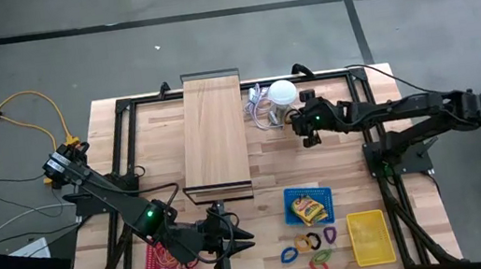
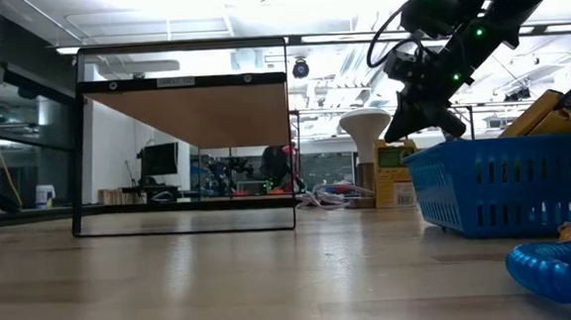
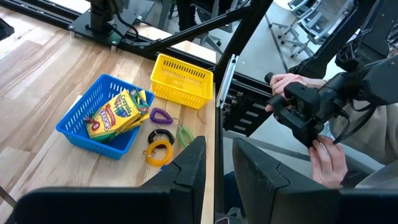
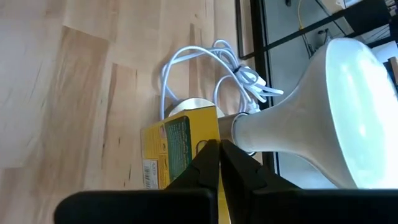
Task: Pick & Place Office Desk Supplies
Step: Put the yellow crayon box into the blue bin
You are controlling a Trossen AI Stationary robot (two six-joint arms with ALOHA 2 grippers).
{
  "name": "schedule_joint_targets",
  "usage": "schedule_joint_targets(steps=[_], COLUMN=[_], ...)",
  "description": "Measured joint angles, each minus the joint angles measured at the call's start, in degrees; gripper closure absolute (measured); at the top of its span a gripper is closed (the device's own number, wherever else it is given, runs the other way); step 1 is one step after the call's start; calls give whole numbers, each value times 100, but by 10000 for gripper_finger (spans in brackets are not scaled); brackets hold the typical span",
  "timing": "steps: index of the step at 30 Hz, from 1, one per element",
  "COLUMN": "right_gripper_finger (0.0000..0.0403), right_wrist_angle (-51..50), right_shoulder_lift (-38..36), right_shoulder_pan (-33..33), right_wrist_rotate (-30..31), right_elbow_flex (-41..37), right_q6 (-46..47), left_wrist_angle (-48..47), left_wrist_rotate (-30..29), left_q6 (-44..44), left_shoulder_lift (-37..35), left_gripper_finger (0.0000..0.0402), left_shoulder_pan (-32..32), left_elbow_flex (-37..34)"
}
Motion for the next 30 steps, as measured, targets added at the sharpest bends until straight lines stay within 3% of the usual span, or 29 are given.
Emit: schedule_joint_targets(steps=[15, 30], right_gripper_finger=[397, 345], right_wrist_angle=[-3, -17], right_shoulder_lift=[0, 0], right_shoulder_pan=[0, 0], right_wrist_rotate=[-24, 105], right_elbow_flex=[-2, -4], right_q6=[-43, -44], left_wrist_angle=[0, 0], left_wrist_rotate=[1, 0], left_q6=[0, 0], left_shoulder_lift=[2, 0], left_gripper_finger=[325, 325], left_shoulder_pan=[0, 0], left_elbow_flex=[1, -1])
